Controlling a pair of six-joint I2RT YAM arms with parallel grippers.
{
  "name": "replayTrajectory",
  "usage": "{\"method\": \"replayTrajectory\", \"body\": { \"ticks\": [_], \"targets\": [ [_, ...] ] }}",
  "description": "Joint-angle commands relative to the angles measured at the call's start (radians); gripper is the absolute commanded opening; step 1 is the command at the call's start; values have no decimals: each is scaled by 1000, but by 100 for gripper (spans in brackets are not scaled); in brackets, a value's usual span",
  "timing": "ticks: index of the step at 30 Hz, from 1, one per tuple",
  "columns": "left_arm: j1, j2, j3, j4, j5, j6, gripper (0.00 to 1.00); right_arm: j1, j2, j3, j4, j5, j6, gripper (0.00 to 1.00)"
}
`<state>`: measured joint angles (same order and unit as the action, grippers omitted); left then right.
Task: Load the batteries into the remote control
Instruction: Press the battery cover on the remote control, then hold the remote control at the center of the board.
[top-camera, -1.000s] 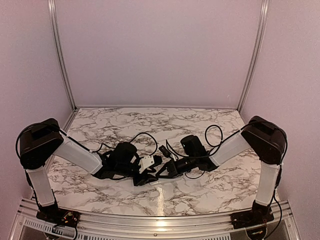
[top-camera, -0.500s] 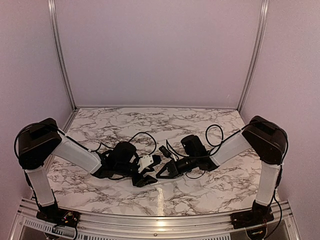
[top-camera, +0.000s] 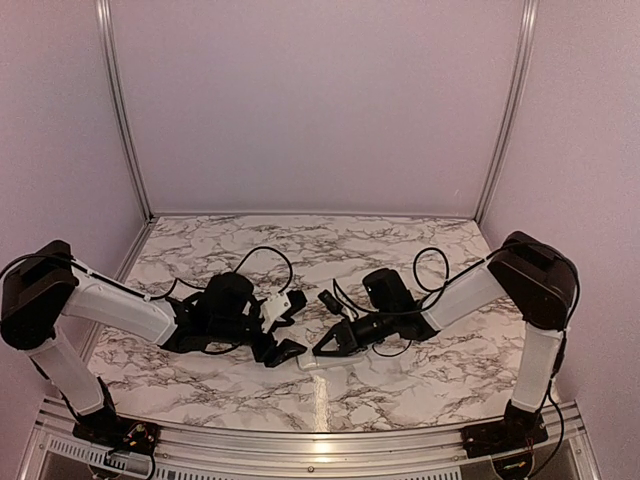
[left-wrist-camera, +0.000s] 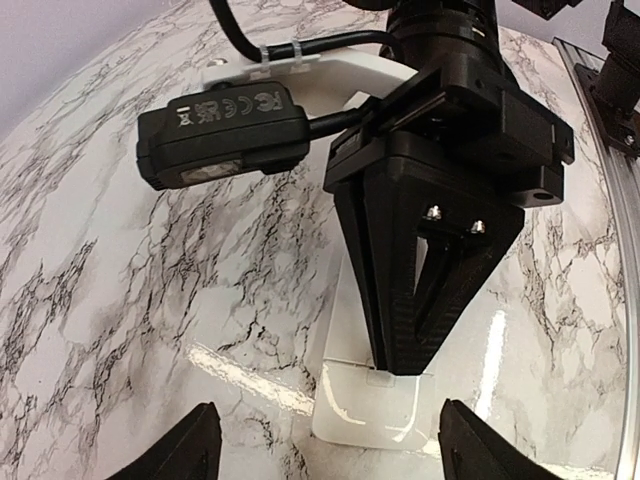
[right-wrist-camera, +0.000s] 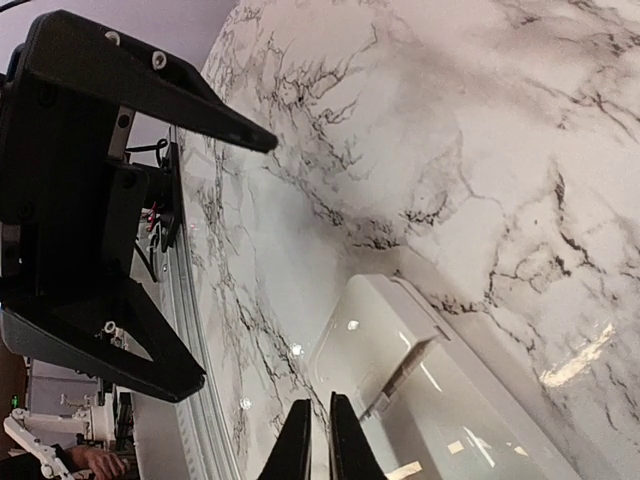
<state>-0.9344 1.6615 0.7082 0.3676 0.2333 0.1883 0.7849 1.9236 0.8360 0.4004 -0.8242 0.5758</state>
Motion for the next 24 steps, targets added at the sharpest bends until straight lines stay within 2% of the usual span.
{"method": "replayTrajectory", "body": {
  "ticks": [1, 5, 7, 8, 9, 10, 11, 14, 17, 22, 24],
  "targets": [
    [11, -77, -52, 36, -88, -151, 78, -15, -45, 18, -19, 7, -20, 7],
    [15, -120, -80, 56, -135, -317, 76, -50, -92, 6, -23, 1, -30, 10],
    [15, -145, -90, 50, -158, -384, 79, -78, -126, -1, -58, 10, -57, 12],
    [16, -157, -98, 47, -164, -420, 81, -90, -151, -5, -91, 19, -75, 13],
    [17, -169, -108, 54, -160, -457, 86, -103, -170, -11, -116, 31, -92, 14],
    [17, -181, -126, 69, -155, -499, 96, -114, -191, -17, -139, 44, -113, 16],
    [17, -194, -153, 104, -149, -551, 99, -124, -205, -23, -168, 58, -131, 17],
    [17, -245, -224, 184, -176, -683, 99, -163, -244, -53, -221, 92, -175, 26],
    [20, -298, -234, 122, -252, -777, 99, -204, -265, -96, -254, 113, -209, 35],
    [12, -286, -184, -14, -240, -805, 99, -226, -267, -136, -305, 151, -258, 37],
    [10, -245, -164, -37, -240, -835, 93, -227, -259, -150, -287, 138, -252, 37]
  ]
}}
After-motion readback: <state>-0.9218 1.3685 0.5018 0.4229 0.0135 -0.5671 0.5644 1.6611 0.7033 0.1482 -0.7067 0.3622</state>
